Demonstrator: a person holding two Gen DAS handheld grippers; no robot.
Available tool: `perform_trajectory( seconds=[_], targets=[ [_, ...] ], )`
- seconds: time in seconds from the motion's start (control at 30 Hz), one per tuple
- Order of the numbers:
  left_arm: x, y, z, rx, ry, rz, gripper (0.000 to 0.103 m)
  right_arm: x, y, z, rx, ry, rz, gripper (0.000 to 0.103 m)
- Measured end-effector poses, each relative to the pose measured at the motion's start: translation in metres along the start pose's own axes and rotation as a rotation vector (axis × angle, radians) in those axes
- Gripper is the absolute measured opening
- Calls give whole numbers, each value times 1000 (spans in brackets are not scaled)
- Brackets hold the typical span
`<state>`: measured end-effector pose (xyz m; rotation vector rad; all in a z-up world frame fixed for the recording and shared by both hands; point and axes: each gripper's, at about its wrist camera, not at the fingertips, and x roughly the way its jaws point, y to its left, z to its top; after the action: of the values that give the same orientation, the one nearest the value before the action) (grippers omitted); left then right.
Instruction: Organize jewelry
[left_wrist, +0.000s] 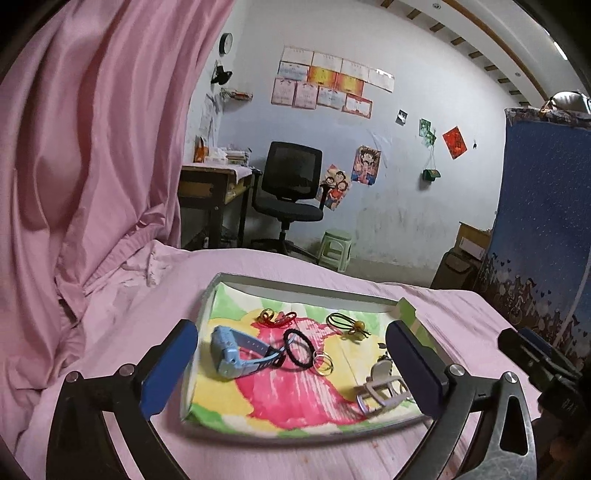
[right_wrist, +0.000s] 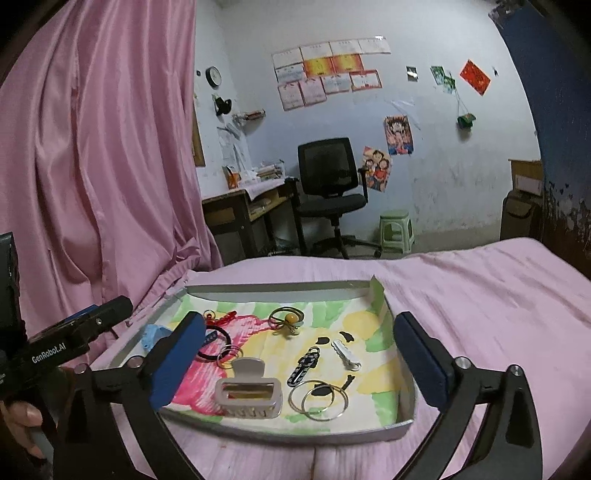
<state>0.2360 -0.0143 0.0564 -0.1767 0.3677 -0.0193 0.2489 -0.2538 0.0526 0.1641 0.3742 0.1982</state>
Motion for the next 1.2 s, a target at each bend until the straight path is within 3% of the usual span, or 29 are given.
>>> perform_trajectory(
  seconds=[0.33,0.83,1.2],
  targets=[
    [-56,8,-22,-1,-31,18,102,-58,6,-6,-21,-21,-21,101],
    [-148,0,-53,74,-129,29,103,-131,22,-43,-30,-53,-17,101],
    [-184,6,-80,95,-144,45,103,-176,34,-65,-44,-67,-33,101]
  ],
)
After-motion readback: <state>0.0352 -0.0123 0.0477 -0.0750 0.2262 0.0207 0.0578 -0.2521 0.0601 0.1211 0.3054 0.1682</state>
